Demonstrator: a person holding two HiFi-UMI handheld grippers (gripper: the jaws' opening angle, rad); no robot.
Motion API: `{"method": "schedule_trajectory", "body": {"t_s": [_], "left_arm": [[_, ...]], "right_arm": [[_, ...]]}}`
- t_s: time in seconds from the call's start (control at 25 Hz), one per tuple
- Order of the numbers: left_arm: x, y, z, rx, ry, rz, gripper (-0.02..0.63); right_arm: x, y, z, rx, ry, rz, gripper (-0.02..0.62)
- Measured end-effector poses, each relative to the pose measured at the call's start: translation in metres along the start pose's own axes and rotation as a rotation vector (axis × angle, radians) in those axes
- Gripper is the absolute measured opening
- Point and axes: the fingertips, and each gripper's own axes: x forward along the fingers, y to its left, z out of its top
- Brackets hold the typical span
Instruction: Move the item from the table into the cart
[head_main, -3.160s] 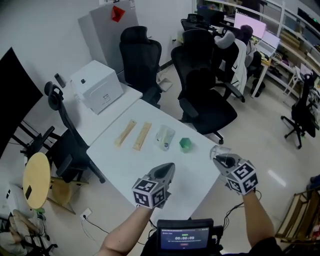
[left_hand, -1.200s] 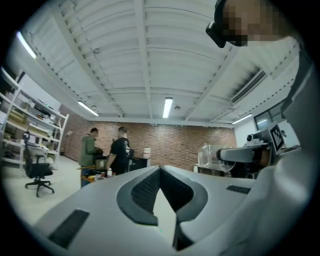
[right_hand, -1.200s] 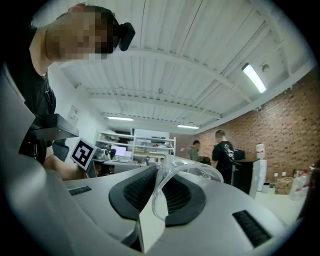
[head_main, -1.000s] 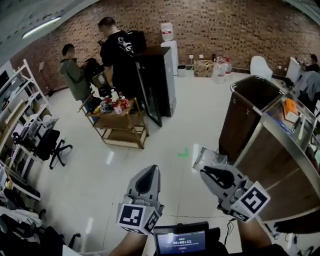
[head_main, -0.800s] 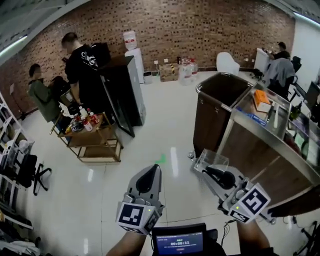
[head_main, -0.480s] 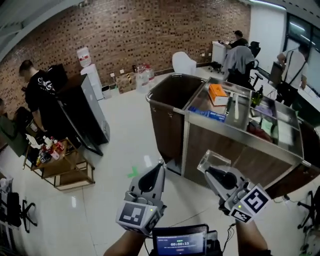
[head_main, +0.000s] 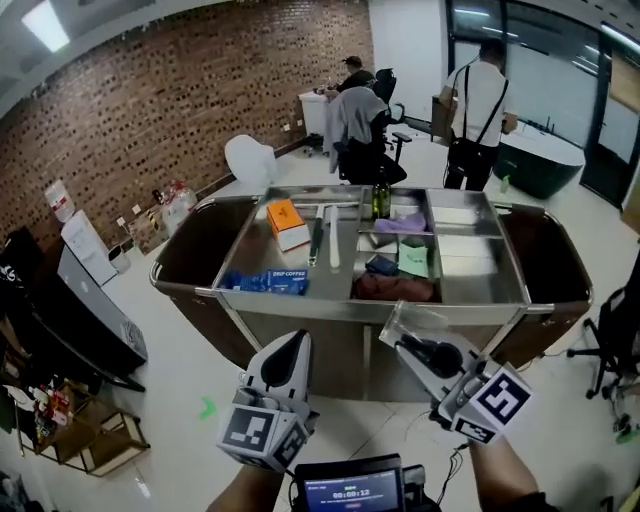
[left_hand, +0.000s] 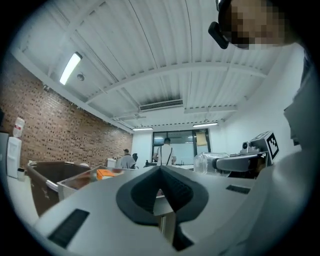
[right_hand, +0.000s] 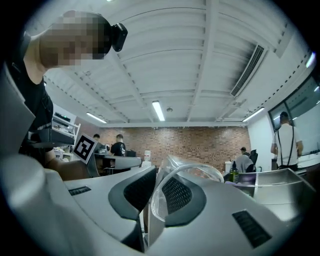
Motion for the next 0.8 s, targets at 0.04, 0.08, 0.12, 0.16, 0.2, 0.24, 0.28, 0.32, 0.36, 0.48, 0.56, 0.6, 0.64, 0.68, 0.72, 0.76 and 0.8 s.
{"method": "schedule_trajectory", "body": {"t_s": [0.04, 0.08, 0.12, 0.16, 0.2, 0.24, 0.28, 0.32, 0.36, 0.48, 0.56, 0.6, 0.64, 0.68, 0.72, 0.76, 0.8], "left_arm": [[0.022, -0.006, 0.002, 0.006, 0.0, -0.026, 0.0], [0.043, -0.011, 0.004, 0.013, -0.003, -0.051, 0.0], [0.062, -0.014, 0.006, 0.018, -0.006, -0.074, 0.0], [0.079, -0.015, 0.009, 0.025, -0.012, -0.093, 0.0], [0.095, -0.015, 0.012, 0.035, -0.023, -0.108, 0.0], [0.11, -0.013, 0.015, 0.045, -0.037, -0.122, 0.0], [0.124, -0.01, 0.019, 0.053, -0.051, -0.139, 0.0], [0.137, -0.007, 0.023, 0.054, -0.061, -0.163, 0.0], [0.149, -0.004, 0.026, 0.054, -0.065, -0.191, 0.0], [0.18, 0.001, 0.033, 0.07, -0.061, -0.262, 0.0], [0.201, 0.003, 0.037, 0.081, -0.057, -0.289, 0.0], [0.212, 0.002, 0.04, 0.076, -0.054, -0.3, 0.0], [0.224, 0.001, 0.043, 0.062, -0.051, -0.31, 0.0], [0.236, 0.0, 0.046, 0.039, -0.05, -0.321, 0.0], [0.248, 0.0, 0.05, 0.009, -0.052, -0.332, 0.0], [0.261, 0.0, 0.055, -0.012, -0.056, -0.34, 0.0], [0.273, 0.0, 0.06, -0.013, -0.062, -0.34, 0.0]], "right_arm": [[-0.004, -0.021, 0.001, -0.004, 0.001, -0.025, 0.025], [-0.007, -0.04, 0.002, -0.011, 0.004, -0.05, 0.025], [-0.01, -0.058, 0.002, -0.019, 0.006, -0.076, 0.025], [-0.012, -0.075, 0.002, -0.026, 0.008, -0.103, 0.026], [-0.012, -0.091, 0.002, -0.03, 0.01, -0.128, 0.025], [-0.012, -0.105, 0.002, -0.033, 0.011, -0.153, 0.026], [-0.01, -0.119, 0.003, -0.035, 0.014, -0.178, 0.026], [-0.008, -0.13, 0.005, -0.041, 0.02, -0.205, 0.026], [-0.007, -0.142, 0.007, -0.05, 0.029, -0.233, 0.026], [-0.001, -0.175, 0.018, -0.079, 0.047, -0.294, 0.025], [0.0, -0.2, 0.029, -0.096, 0.059, -0.316, 0.026], [0.0, -0.213, 0.035, -0.107, 0.07, -0.325, 0.026], [-0.002, -0.227, 0.04, -0.117, 0.082, -0.333, 0.026], [-0.002, -0.241, 0.046, -0.125, 0.093, -0.336, 0.026], [-0.002, -0.255, 0.051, -0.133, 0.103, -0.335, 0.026], [-0.001, -0.269, 0.056, -0.14, 0.111, -0.331, 0.026], [0.0, -0.282, 0.06, -0.148, 0.12, -0.326, 0.026]]}}
